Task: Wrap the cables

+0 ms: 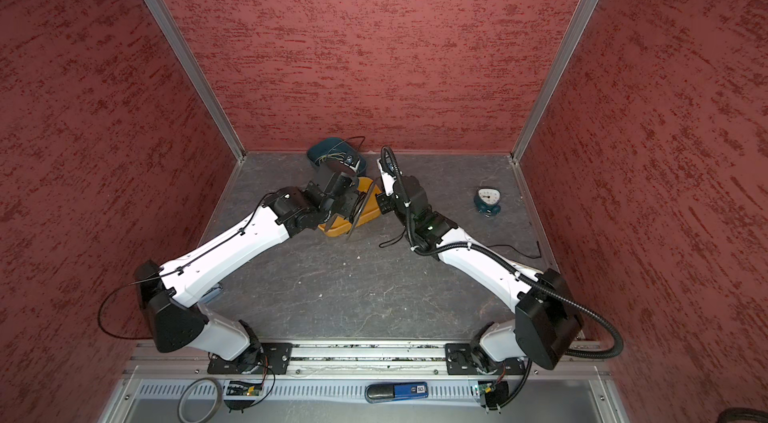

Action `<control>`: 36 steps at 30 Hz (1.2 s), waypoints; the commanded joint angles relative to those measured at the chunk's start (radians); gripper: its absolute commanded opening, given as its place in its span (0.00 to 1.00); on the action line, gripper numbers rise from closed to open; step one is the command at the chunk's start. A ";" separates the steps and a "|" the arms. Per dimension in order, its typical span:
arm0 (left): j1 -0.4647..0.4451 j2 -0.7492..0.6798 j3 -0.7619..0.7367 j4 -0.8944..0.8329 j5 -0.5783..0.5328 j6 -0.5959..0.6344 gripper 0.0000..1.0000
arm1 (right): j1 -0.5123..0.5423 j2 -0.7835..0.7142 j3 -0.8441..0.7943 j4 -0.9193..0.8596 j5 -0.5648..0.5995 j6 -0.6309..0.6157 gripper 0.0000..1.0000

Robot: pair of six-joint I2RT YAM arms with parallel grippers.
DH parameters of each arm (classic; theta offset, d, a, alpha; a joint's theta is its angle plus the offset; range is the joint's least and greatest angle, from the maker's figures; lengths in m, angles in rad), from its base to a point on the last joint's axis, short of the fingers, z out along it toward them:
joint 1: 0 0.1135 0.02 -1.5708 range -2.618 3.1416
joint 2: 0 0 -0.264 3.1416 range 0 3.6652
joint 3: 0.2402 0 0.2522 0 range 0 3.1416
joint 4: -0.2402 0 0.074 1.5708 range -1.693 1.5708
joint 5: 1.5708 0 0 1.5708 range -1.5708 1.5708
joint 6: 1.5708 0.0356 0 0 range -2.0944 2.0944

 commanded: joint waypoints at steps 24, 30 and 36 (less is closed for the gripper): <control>0.121 -0.253 0.066 -0.060 0.472 -0.101 0.00 | -0.203 0.157 -0.153 0.234 -0.556 0.156 0.28; 0.173 -0.266 0.069 -0.023 0.555 -0.143 0.00 | -0.204 0.072 -0.211 0.207 -0.566 0.177 0.59; 0.219 -0.276 0.067 0.004 0.601 -0.179 0.00 | -0.203 -0.082 -0.278 0.124 -0.570 0.194 0.83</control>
